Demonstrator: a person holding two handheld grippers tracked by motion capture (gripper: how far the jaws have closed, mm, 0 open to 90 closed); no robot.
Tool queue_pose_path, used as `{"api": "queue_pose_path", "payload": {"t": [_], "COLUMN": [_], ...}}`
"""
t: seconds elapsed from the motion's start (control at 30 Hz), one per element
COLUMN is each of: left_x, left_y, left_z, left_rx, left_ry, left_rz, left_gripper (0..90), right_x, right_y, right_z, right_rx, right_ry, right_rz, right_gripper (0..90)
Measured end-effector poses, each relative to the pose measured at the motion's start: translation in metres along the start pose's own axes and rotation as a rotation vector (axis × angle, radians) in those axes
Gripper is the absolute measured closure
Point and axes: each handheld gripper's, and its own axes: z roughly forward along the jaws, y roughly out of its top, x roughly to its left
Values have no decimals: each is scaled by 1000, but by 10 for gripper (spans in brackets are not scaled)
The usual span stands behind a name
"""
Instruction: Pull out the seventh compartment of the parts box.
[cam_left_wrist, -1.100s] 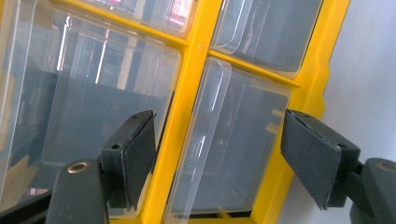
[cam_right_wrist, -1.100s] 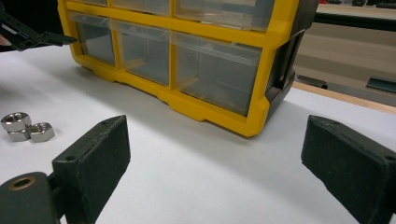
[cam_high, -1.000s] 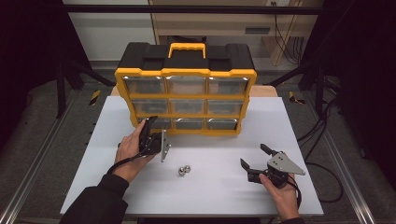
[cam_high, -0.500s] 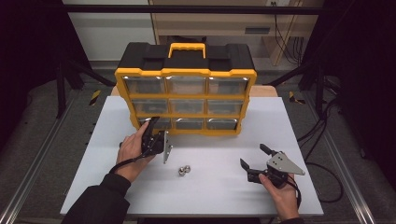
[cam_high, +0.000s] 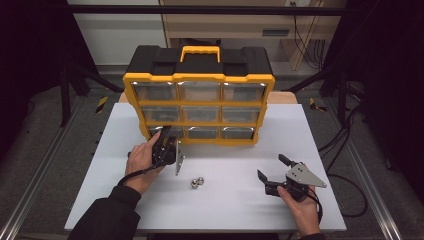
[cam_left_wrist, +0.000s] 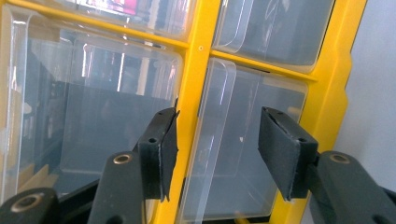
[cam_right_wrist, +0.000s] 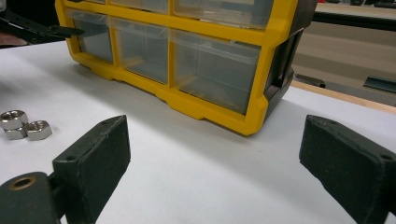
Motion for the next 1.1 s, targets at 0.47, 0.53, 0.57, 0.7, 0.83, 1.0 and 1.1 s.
{"api": "queue_pose_path", "payload": {"t": [0.47,0.53,0.57,0.7,0.83,1.0,1.1], "left_x": [-3,-3,-3,-2,-2,-3,-2], "left_y": [-3,-4,-5,-7,-9,-11,-12], "left_z": [4,3,4,4,5,5,6], "left_rx": [19,25,17,31,32,48,51], "left_ry": [13,13,15,19,23,29,34], "left_rz": [13,12,9,8,8,19,17], "left_gripper": [563,575,578,582,584,591,593], "right_x": [0,0,0,0,0,0,0], "right_y": [-1,-1,-1,-1,-1,-2,-2], "right_z": [0,0,0,0,0,0,0], "right_rx": [5,6,5,6,6,13,12], "right_ry": [-2,0,-1,-2,-1,-4,-5], "right_rz": [1,3,1,0,2,3,-1], "right_gripper": [88,88,88,88,89,90,91]}}
